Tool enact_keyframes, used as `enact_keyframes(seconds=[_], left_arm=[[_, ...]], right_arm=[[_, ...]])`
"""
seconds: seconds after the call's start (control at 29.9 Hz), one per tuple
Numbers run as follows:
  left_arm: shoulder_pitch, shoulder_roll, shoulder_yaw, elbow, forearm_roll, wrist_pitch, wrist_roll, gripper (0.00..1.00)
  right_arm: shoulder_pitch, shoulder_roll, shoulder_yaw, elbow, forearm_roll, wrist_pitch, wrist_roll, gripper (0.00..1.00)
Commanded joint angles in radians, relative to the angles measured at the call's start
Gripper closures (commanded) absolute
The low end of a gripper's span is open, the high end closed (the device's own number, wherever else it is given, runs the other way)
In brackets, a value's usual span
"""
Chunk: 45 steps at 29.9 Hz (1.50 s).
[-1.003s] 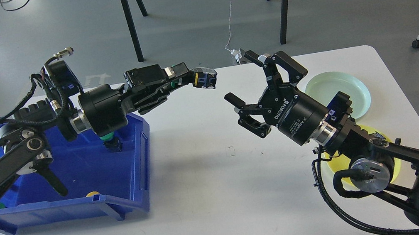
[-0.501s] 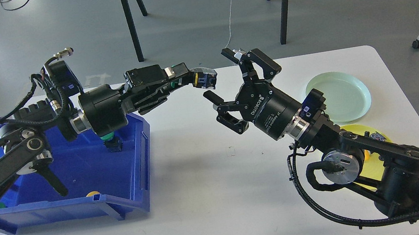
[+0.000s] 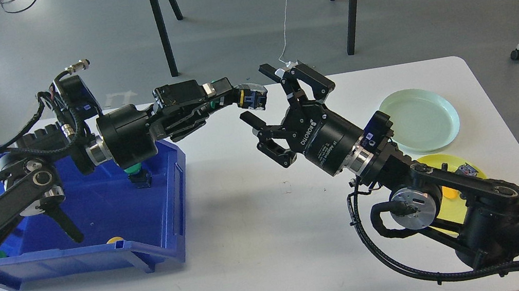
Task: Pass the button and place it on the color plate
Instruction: 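Move the right gripper to the left gripper and grasp the green button, then carry the green button with the right gripper onto the pale green plate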
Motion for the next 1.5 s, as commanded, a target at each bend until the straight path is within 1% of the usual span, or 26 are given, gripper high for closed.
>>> enact_keyframes(seconds=[0.0,0.17,0.5,0.67,0.9,0.97,1.0,1.04,1.1,1.14,1.24,1.27,1.37,1.47], left_arm=[[-0.001,0.000,0.000,0.003,0.000,0.000,0.000,0.88],[0.000,0.002,0.000,0.003,0.000,0.000,0.000,0.87],[0.002,0.002,0.000,0.008,0.000,0.000,0.000,0.87],[0.002,0.003,0.000,0.008,0.002,0.000,0.000,0.86],[0.003,0.003,0.000,0.008,0.003,0.000,0.000,0.84],[0.003,0.002,0.000,0.008,0.003,0.000,0.000,0.72],[0.003,0.002,0.000,0.008,0.003,0.000,0.000,0.63],[0.003,-0.002,-0.001,0.008,0.002,0.000,0.000,0.50],[0.005,-0.002,-0.001,0.008,0.000,0.000,0.000,0.39],[0.005,-0.002,-0.003,0.008,-0.001,0.000,0.000,0.31],[0.005,-0.002,-0.004,0.009,-0.006,0.000,0.000,0.22],[0.003,-0.002,-0.006,0.009,-0.009,0.000,0.000,0.18],[0.005,-0.002,-0.009,0.014,-0.024,0.000,0.000,0.13],[0.005,-0.003,-0.009,0.028,-0.040,0.000,0.000,0.11]], right_arm=[[0.000,0.000,0.001,0.000,0.000,0.000,0.000,0.25],[-0.001,-0.001,0.000,0.003,0.000,0.001,0.000,0.39],[-0.006,-0.003,-0.002,0.006,-0.001,0.007,0.000,0.60],[-0.009,-0.006,-0.013,0.006,-0.001,0.006,0.002,0.76],[-0.012,-0.008,-0.013,0.008,-0.001,0.006,0.002,0.88],[-0.011,-0.008,-0.013,0.010,-0.001,0.006,0.002,0.89],[-0.011,-0.008,-0.013,0.011,-0.001,0.006,0.002,0.90],[-0.011,-0.009,-0.013,0.011,-0.001,0.006,0.002,0.90],[-0.011,-0.009,-0.014,0.013,-0.003,0.006,0.002,0.91],[-0.011,-0.011,-0.014,0.013,-0.003,0.006,0.002,0.91],[-0.015,-0.015,-0.014,0.013,-0.005,0.004,0.002,0.92],[-0.018,-0.018,-0.014,0.013,-0.006,0.003,0.003,0.92],[-0.029,-0.052,-0.011,0.023,-0.006,0.001,0.003,0.92],[-0.038,-0.105,0.007,0.049,-0.006,-0.010,0.005,0.92]])
